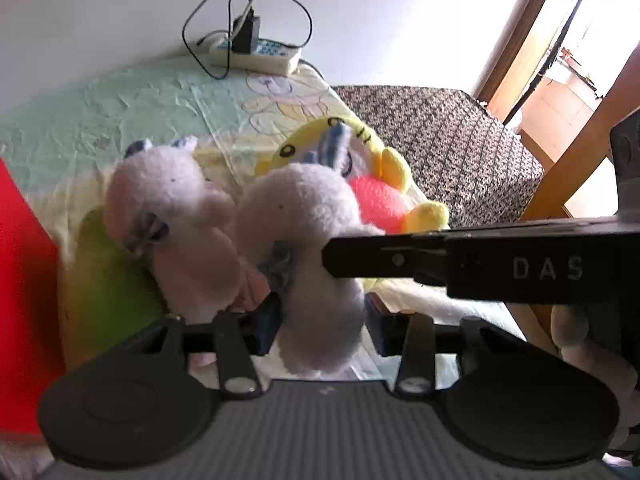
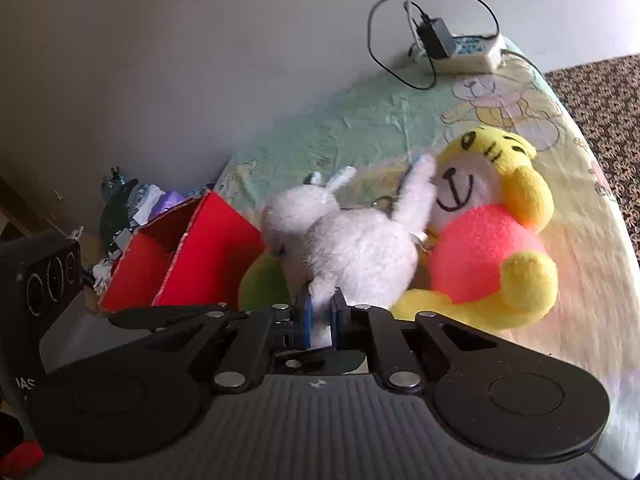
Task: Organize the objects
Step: 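Close the right gripper on the white bunny plush and lift it, then carry the white bunny with the right gripper over the red box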
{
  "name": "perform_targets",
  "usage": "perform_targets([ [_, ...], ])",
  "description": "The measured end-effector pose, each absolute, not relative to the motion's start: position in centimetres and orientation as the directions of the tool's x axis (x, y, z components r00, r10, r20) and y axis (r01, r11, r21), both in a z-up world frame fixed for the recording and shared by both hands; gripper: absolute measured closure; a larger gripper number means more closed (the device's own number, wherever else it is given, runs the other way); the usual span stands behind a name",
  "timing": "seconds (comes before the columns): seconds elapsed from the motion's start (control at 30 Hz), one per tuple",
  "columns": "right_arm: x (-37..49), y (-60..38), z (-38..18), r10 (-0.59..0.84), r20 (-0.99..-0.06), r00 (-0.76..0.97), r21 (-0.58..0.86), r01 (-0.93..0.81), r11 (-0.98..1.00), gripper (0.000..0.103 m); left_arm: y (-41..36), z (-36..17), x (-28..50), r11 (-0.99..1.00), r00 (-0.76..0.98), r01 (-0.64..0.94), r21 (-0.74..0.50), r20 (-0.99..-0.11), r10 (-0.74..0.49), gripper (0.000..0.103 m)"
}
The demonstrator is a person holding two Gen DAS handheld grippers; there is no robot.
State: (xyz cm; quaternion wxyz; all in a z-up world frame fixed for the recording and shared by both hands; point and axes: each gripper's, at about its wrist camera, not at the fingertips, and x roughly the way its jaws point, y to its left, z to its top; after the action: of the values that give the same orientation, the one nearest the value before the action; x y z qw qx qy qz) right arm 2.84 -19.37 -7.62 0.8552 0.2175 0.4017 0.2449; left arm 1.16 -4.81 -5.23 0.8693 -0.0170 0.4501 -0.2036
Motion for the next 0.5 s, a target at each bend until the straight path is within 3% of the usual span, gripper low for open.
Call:
perform_targets([
  [0.5, 1.0, -15.9, -4.2, 0.697, -0.451, 0.558, 0.58, -0.41, 0.704, 0.093, -1.5, -0.8, -3.9, 0.951, 0.645, 0.259, -0.168, -0.703, -0.299, 0.061],
])
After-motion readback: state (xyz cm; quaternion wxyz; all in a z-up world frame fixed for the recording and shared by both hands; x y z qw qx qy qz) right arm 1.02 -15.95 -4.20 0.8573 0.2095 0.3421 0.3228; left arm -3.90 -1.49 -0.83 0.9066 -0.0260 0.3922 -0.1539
